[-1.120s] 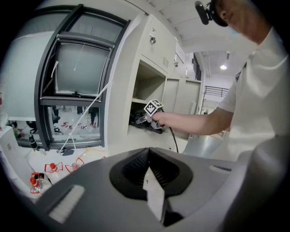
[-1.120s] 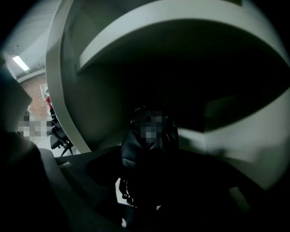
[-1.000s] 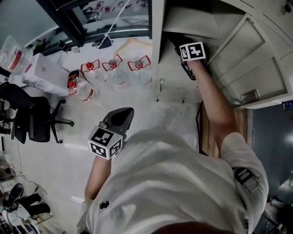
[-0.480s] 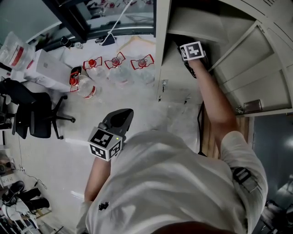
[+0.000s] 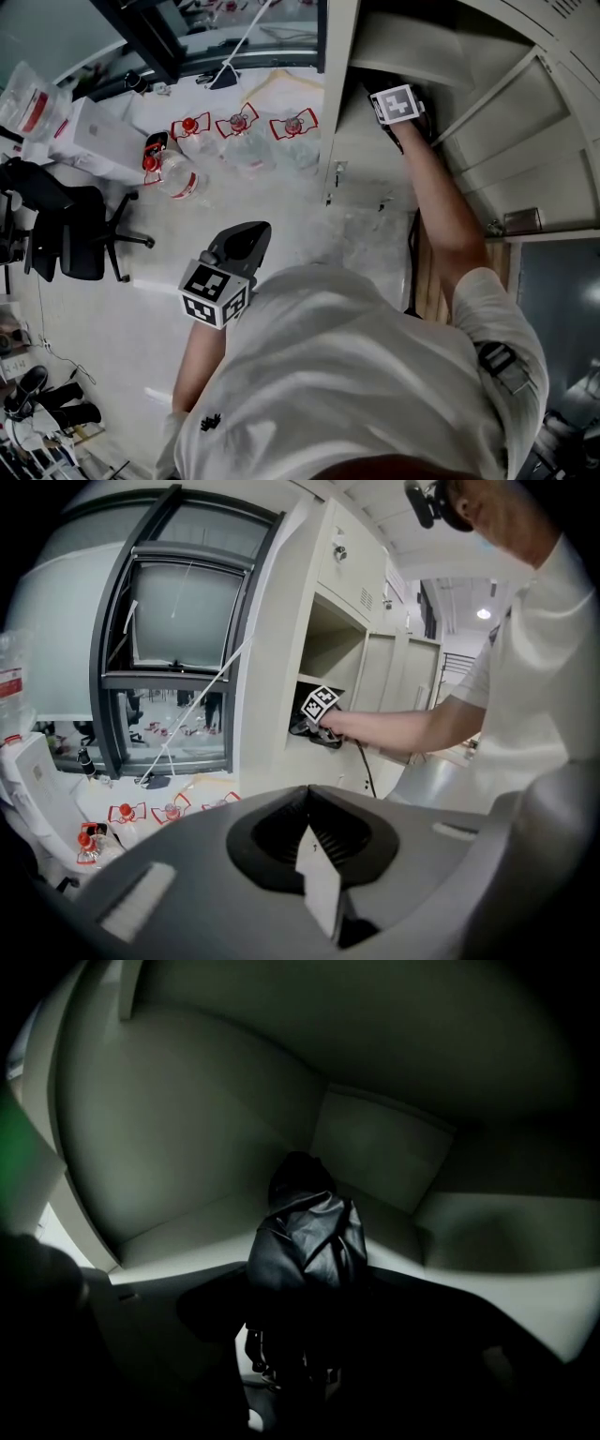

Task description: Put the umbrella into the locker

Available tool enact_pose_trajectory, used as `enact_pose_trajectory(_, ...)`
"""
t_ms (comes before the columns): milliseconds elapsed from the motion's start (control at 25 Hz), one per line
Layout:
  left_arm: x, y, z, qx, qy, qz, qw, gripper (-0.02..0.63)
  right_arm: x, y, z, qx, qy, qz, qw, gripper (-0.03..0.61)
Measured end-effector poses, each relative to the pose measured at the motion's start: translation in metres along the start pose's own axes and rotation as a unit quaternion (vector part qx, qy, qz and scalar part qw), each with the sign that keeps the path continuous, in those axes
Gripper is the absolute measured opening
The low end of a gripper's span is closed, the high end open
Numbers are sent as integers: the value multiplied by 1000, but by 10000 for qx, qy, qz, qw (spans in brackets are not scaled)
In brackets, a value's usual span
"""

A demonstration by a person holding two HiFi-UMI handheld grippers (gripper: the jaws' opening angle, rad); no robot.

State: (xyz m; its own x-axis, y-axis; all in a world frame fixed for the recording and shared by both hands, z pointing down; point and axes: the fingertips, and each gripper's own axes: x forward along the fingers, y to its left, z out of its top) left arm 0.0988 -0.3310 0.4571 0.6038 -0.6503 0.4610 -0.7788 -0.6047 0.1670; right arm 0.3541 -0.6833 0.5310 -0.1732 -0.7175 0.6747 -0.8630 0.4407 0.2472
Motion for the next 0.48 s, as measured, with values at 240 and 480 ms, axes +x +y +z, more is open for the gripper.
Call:
enact_pose_trajectory(240, -7, 1, -1, 22, 0, -110, 9999, 57, -10, 0, 0, 177, -122, -25, 9998, 268)
enact_pose_trajectory(480, -17, 1, -7, 94, -2, -252, 9996, 57, -35, -4, -4, 298, -290, -299, 9987, 267)
